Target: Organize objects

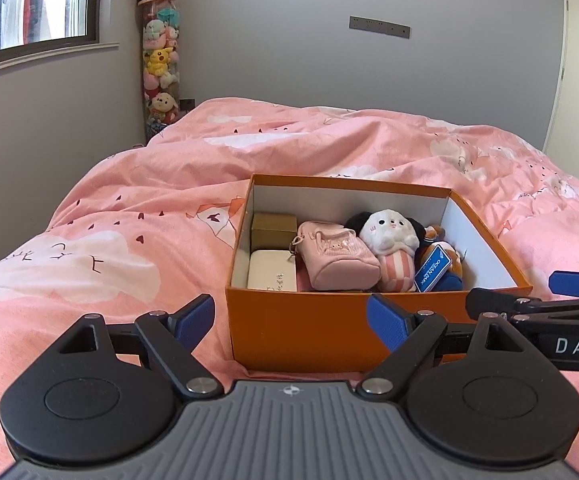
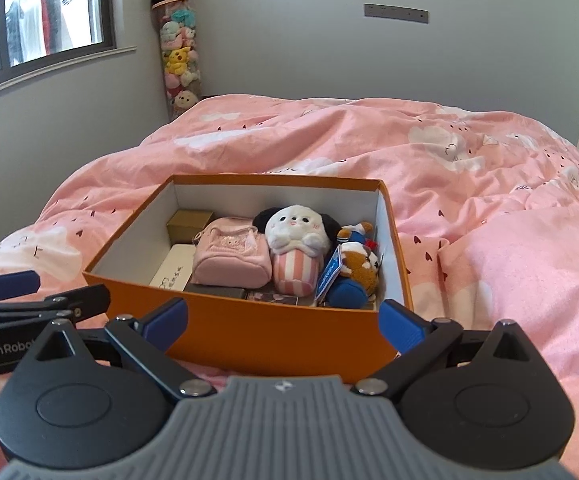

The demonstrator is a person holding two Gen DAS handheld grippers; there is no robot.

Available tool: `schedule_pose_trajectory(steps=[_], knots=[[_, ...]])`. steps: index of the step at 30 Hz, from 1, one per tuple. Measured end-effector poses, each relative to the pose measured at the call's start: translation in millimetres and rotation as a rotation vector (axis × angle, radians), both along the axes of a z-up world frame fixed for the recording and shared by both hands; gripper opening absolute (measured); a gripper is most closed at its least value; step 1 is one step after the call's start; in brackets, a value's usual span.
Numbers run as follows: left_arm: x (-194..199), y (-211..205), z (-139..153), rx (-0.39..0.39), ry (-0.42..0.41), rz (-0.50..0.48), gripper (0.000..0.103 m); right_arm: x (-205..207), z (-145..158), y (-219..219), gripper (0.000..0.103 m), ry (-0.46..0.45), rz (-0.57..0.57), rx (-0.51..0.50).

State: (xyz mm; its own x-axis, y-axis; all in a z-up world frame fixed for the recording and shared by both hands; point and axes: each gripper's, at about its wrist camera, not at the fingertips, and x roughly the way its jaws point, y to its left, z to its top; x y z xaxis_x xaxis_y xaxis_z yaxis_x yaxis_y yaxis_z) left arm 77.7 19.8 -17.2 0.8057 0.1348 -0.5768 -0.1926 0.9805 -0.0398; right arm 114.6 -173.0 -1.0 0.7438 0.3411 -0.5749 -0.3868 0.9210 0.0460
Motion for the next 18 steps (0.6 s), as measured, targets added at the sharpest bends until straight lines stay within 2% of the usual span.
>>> schedule_pose_trajectory(steps=[18], knots=[[-0.9, 0.1, 0.5, -0.005, 0.004, -0.011, 0.101, -0.1, 0.1, -2.1, 0.101, 0.009, -0.005, 0.009]])
